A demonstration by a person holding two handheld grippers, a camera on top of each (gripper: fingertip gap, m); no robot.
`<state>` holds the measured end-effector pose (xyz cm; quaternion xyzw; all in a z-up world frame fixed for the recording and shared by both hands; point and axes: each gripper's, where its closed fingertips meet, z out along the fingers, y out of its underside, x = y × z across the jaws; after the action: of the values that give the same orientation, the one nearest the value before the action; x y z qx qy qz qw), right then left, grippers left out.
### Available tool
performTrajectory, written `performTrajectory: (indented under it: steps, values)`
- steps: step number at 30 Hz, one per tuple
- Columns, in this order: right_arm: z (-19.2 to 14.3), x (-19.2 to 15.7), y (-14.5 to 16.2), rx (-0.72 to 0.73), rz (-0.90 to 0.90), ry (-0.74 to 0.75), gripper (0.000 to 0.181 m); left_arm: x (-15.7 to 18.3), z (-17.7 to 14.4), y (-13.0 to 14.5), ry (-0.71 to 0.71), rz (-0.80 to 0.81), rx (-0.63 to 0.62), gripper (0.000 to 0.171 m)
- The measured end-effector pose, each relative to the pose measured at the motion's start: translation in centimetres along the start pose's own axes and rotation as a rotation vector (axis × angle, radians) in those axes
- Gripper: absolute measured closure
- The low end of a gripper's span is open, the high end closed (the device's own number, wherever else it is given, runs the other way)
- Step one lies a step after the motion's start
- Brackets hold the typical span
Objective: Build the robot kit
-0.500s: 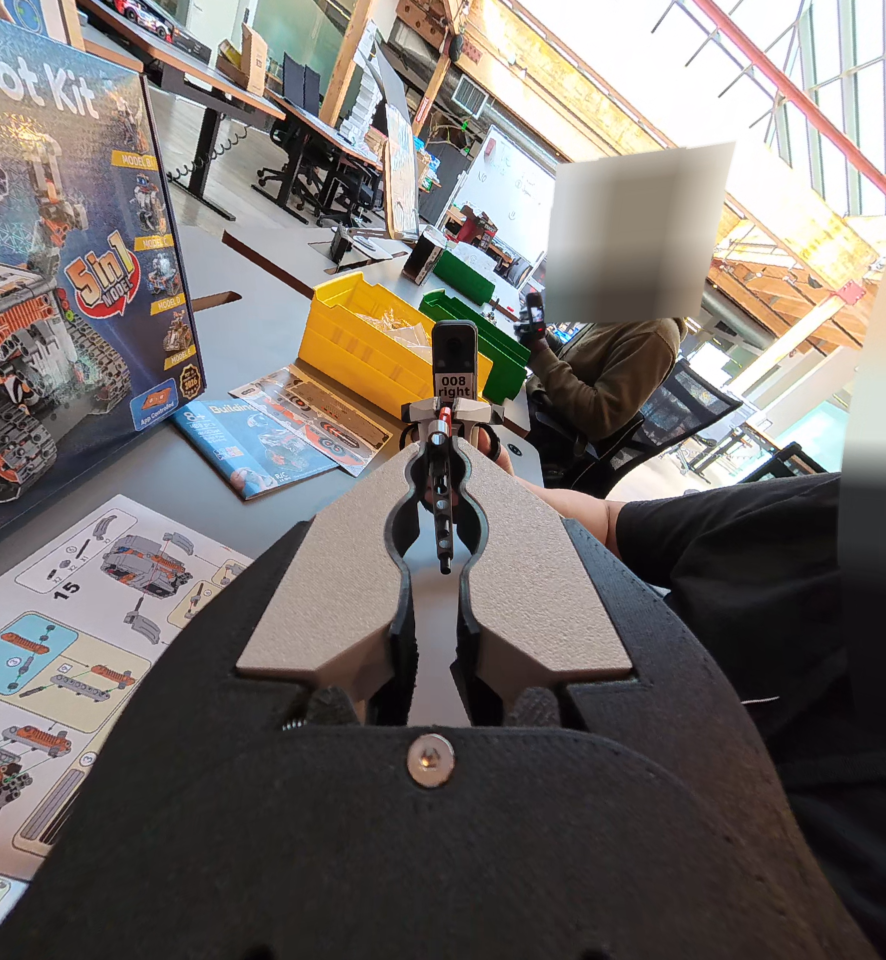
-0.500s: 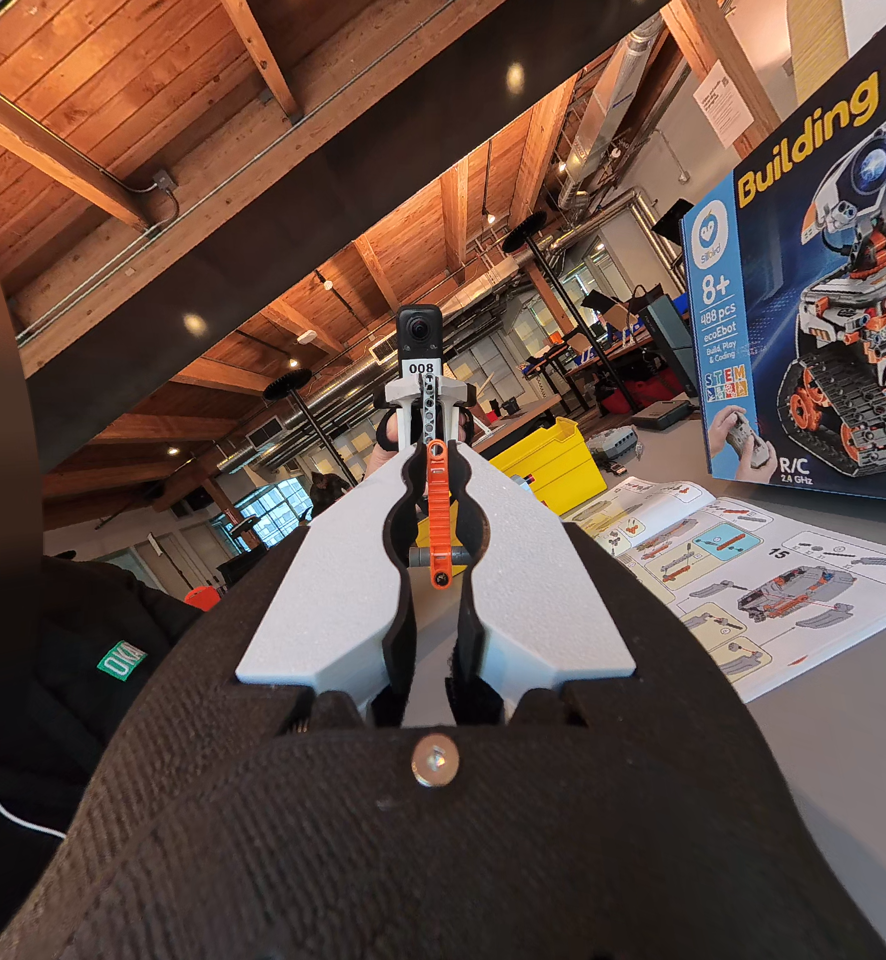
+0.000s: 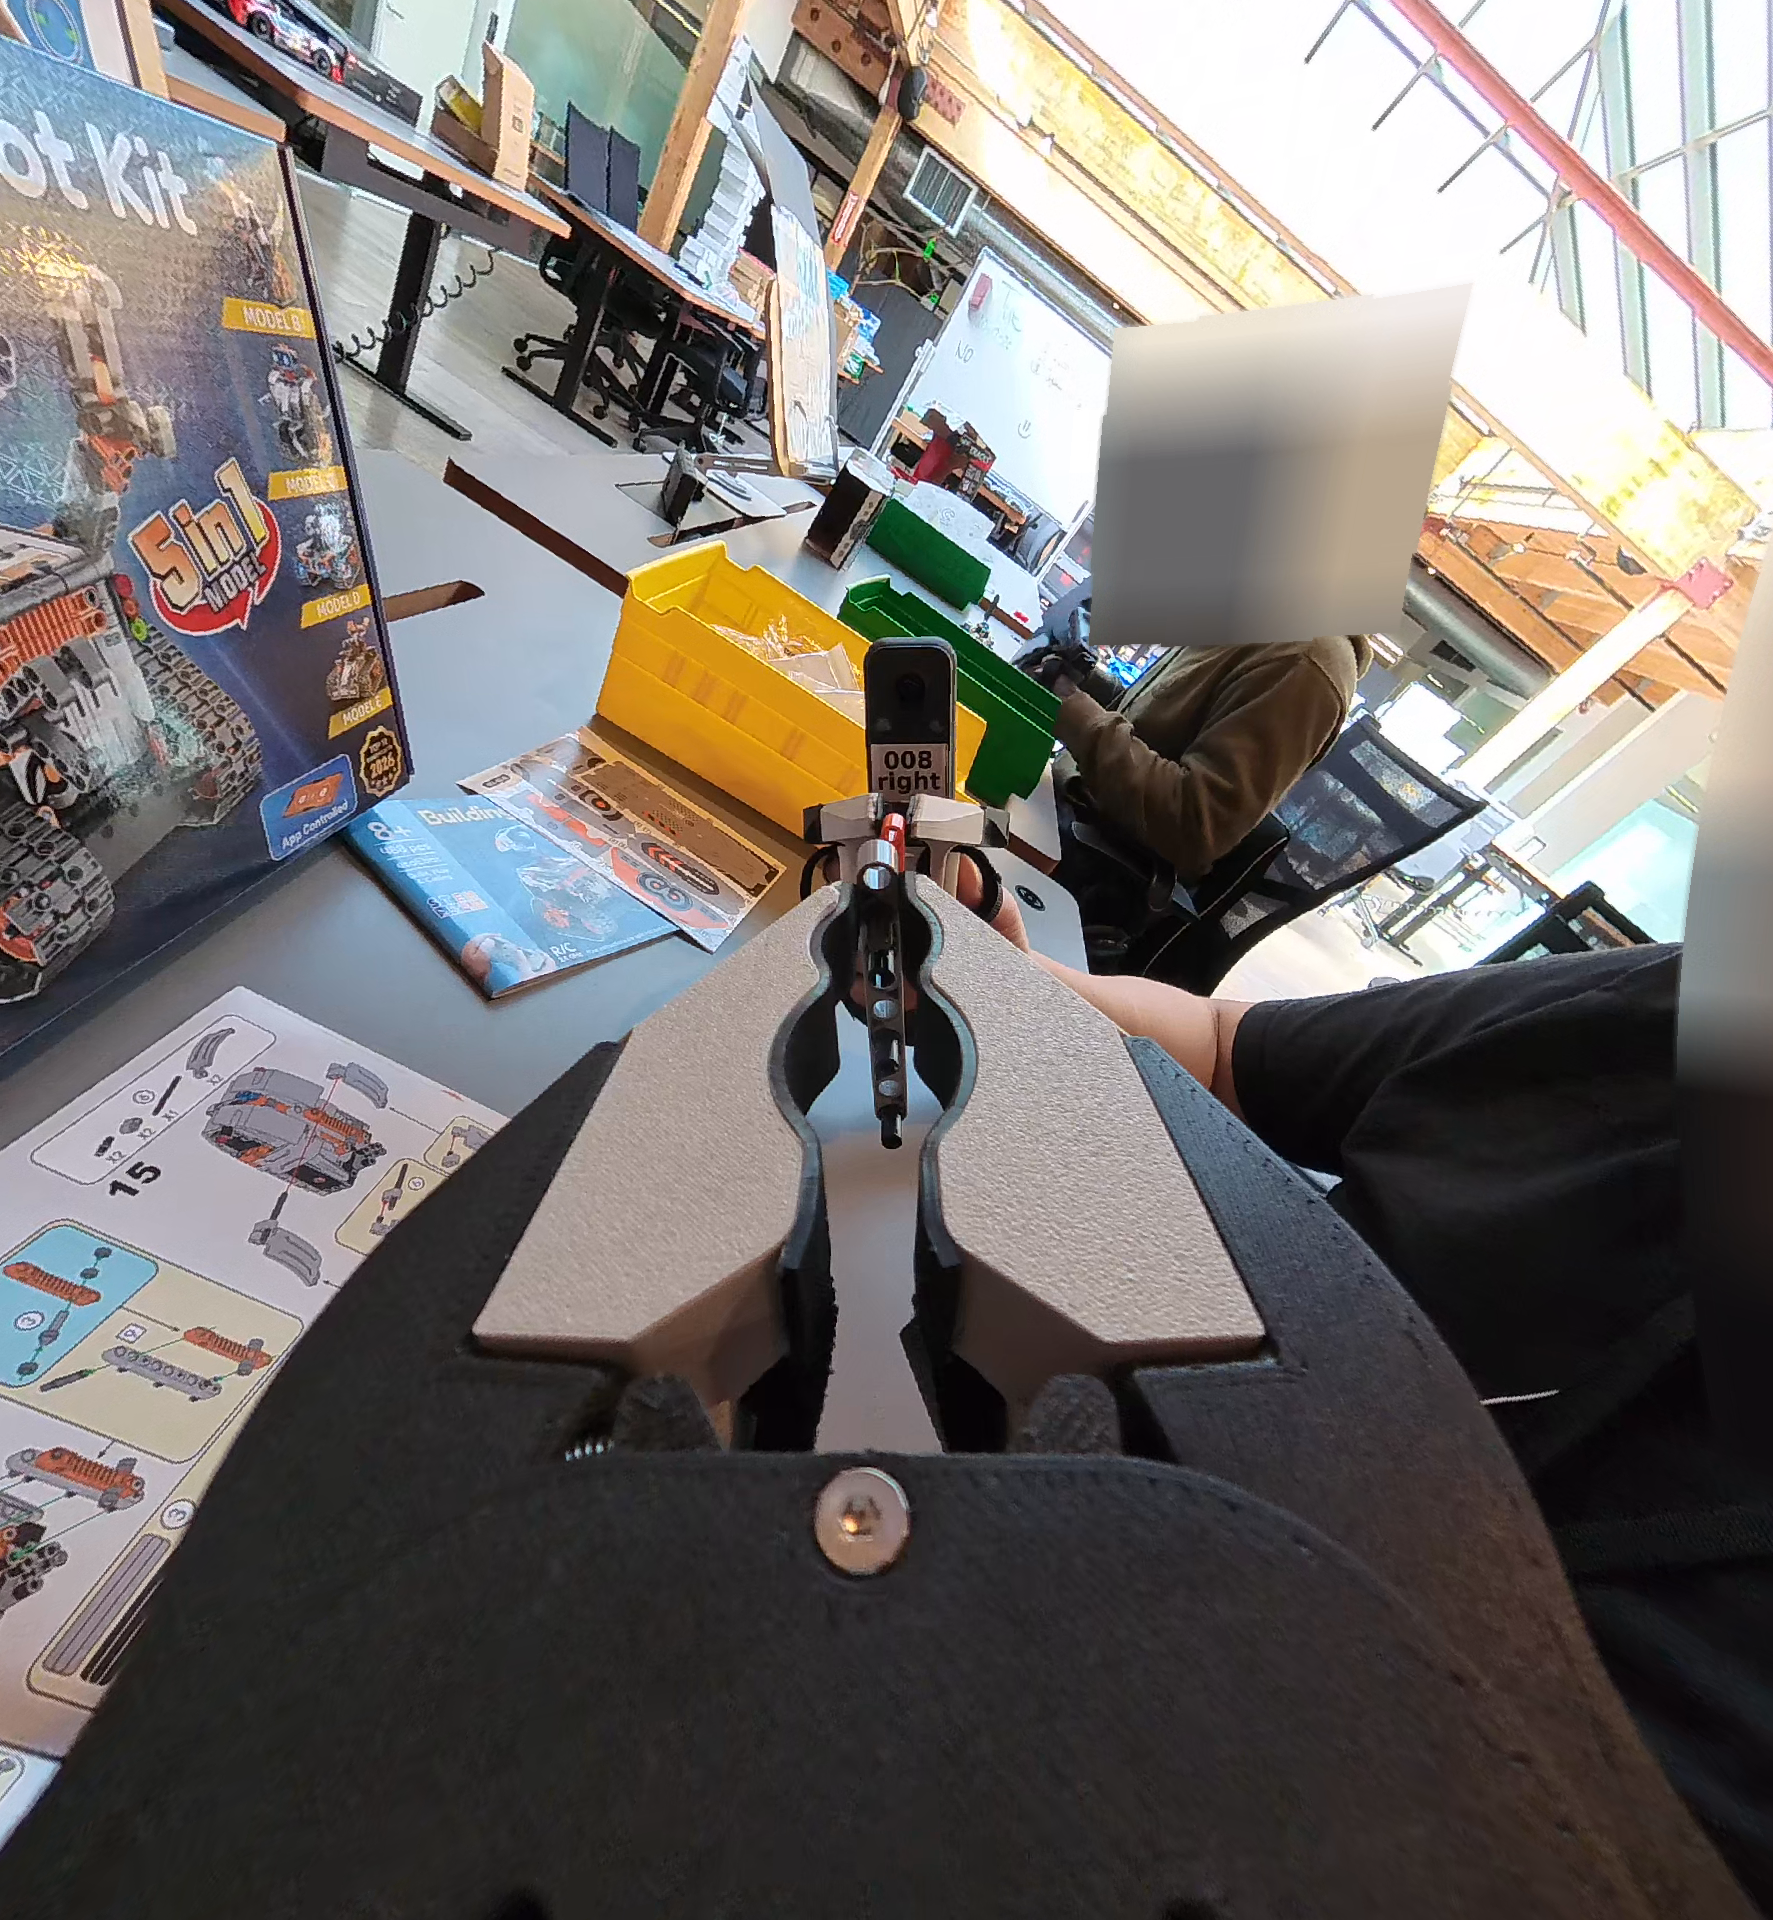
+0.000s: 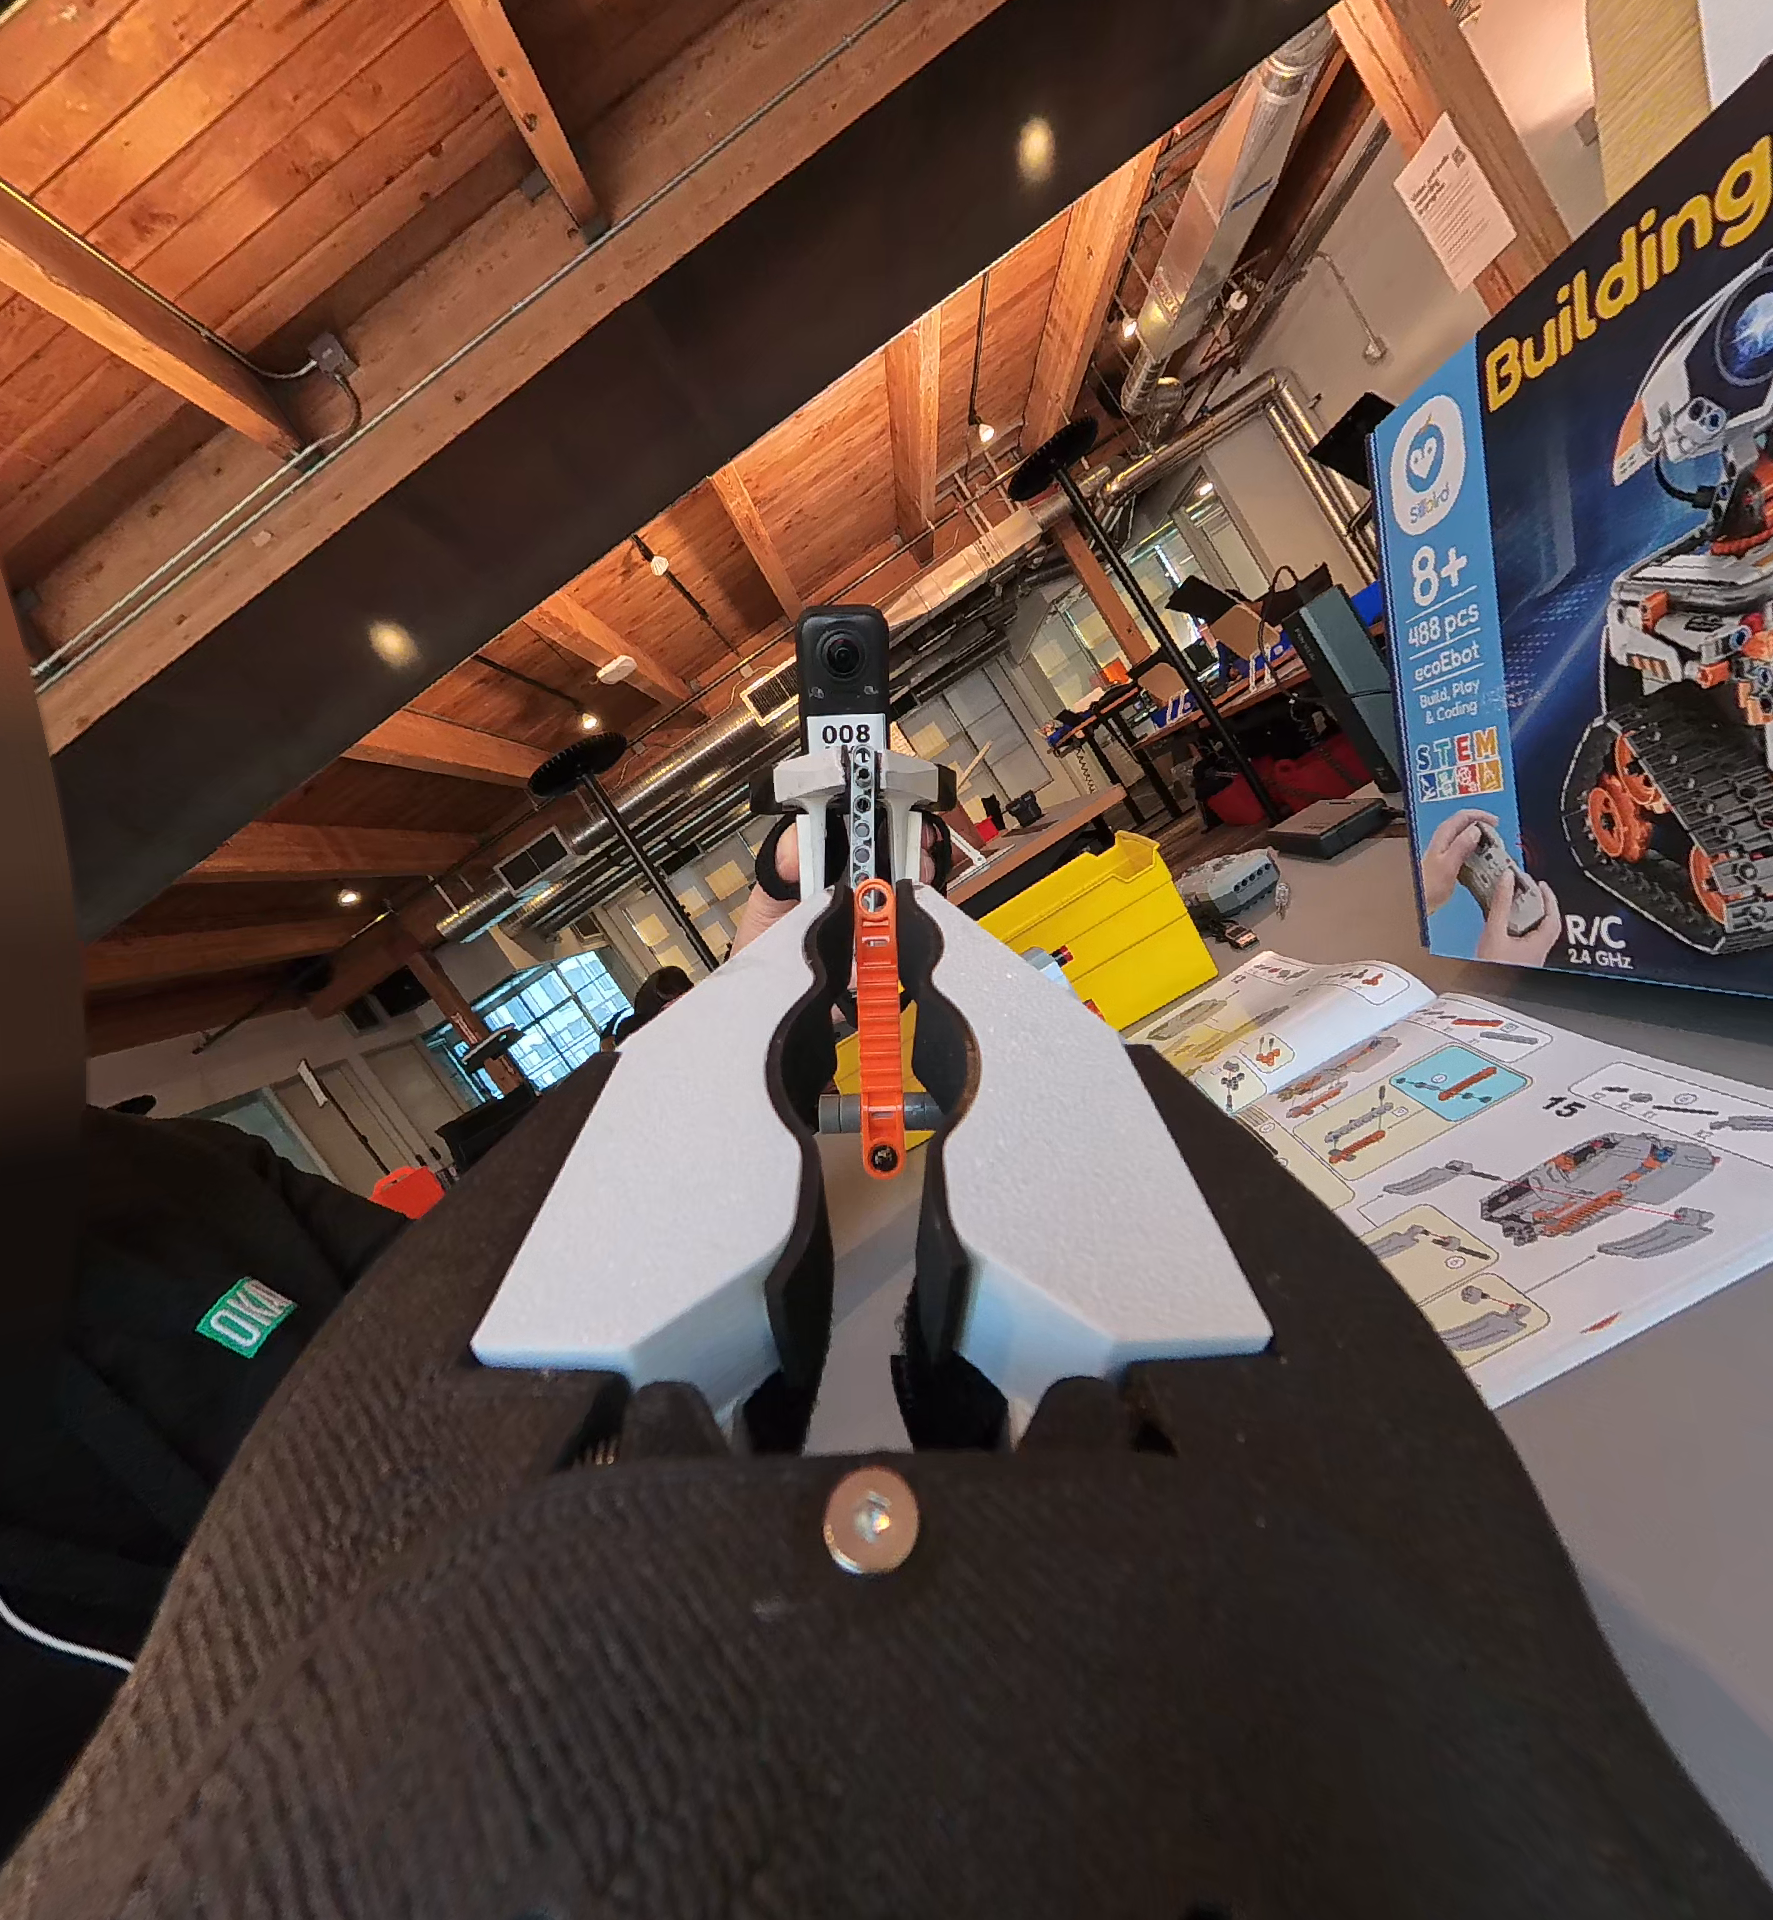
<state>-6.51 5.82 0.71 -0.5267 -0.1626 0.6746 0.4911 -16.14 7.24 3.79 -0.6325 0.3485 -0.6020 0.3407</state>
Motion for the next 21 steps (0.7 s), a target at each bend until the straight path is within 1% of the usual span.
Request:
performTrajectory:
  steps: [21]
  values:
    - [0.04,0.07,0.14,-0.002,0.006,-0.001,0.176,-0.08,0.1,0.3,0.005,-0.004,-0.015,0.167]
